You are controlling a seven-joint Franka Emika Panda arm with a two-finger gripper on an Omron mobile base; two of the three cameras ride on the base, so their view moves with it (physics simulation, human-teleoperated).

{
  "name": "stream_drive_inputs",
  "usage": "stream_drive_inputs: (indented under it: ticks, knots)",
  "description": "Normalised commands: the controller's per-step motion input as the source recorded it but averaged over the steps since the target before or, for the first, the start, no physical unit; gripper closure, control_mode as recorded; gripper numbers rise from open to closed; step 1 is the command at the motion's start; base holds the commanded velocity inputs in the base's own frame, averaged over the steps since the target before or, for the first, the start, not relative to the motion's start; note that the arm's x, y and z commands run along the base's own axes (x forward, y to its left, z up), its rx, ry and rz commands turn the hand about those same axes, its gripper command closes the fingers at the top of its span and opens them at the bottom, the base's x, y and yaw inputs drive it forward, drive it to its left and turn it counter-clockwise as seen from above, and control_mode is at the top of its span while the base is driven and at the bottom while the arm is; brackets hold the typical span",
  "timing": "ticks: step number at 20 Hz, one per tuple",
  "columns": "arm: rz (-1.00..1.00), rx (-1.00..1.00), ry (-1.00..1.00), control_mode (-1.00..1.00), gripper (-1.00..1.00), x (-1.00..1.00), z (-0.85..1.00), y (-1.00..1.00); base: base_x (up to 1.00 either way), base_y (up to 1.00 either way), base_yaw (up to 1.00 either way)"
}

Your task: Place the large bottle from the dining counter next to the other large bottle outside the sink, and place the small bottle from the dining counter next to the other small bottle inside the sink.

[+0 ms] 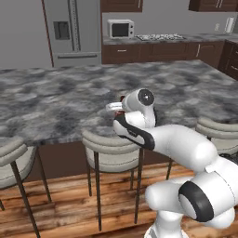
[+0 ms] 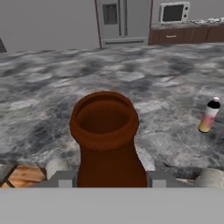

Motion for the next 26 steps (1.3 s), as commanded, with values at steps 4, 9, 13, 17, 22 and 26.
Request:
stream_drive_inputs:
  ticks: [4,9,13,17,22,26]
  knots:
    - [0.0,0.0,0.0,1.0,1.0,0.0,0.0,0.0,-0.04,-0.65,0.0]
    - [0.0,0.0,0.0,1.0,1.0,0.0,0.0,0.0,0.0,-0.83,0.0]
    - [0.0,0.0,0.0,1.0,1.0,0.0,0.0,0.0,0.0,-0.86,-0.01]
    - [0.0,0.0,0.0,1.0,1.0,0.0,0.0,0.0,0.0,-0.9,-0.03]
    - [0.0,0.0,0.0,1.0,1.0,0.0,0.0,0.0,0.0,-0.9,-0.03]
    - [0.0,0.0,0.0,1.0,1.0,0.0,0.0,0.0,0.0,-0.92,-0.03]
